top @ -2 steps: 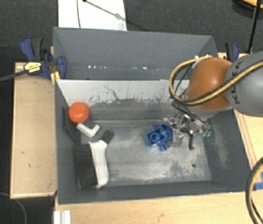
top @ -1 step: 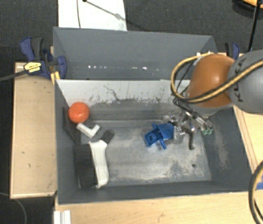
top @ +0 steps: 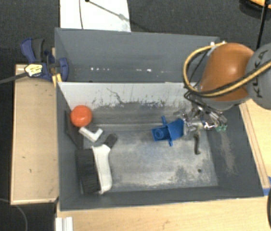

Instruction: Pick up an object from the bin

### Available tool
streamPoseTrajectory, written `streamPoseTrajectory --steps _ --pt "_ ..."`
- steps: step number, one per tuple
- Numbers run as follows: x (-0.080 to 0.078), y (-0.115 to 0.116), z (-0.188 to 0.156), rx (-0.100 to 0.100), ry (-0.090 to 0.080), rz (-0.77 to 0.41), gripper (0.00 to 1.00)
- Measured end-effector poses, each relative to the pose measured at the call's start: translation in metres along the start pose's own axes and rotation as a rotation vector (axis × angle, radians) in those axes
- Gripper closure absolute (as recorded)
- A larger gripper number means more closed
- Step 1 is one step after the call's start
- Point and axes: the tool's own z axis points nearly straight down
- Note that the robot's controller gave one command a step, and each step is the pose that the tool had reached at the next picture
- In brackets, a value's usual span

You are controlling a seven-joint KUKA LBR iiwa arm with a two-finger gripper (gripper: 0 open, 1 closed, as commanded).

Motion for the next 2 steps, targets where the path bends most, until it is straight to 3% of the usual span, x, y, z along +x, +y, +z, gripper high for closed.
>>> streamPoseTrajectory --steps 1,2 --pt "0.001 0.001 0.031 0.000 -0.003 -0.002 1.00" --pt "-0.003 0.000 -0.028 0.002 -0.007 -0.001 1.00"
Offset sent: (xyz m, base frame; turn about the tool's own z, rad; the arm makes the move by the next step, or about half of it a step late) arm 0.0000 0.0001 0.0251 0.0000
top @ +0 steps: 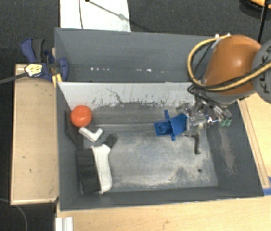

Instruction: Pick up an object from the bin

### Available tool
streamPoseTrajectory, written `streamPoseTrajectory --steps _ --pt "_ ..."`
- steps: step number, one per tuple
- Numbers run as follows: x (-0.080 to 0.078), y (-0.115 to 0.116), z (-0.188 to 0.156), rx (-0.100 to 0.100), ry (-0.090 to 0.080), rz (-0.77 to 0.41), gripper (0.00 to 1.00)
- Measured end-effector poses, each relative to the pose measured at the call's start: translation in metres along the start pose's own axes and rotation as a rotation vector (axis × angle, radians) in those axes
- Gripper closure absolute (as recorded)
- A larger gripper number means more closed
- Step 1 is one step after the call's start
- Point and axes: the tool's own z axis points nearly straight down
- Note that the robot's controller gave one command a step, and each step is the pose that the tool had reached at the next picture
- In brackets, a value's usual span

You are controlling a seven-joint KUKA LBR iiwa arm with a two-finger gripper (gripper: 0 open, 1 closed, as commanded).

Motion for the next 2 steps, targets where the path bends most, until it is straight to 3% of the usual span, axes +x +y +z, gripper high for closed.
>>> streamPoseTrajectory --steps 1,2 --pt "0.002 0.001 0.024 -0.003 0.003 -0.002 1.00" --pt "-0.002 0.000 -0.010 0.001 -0.006 -0.001 1.00"
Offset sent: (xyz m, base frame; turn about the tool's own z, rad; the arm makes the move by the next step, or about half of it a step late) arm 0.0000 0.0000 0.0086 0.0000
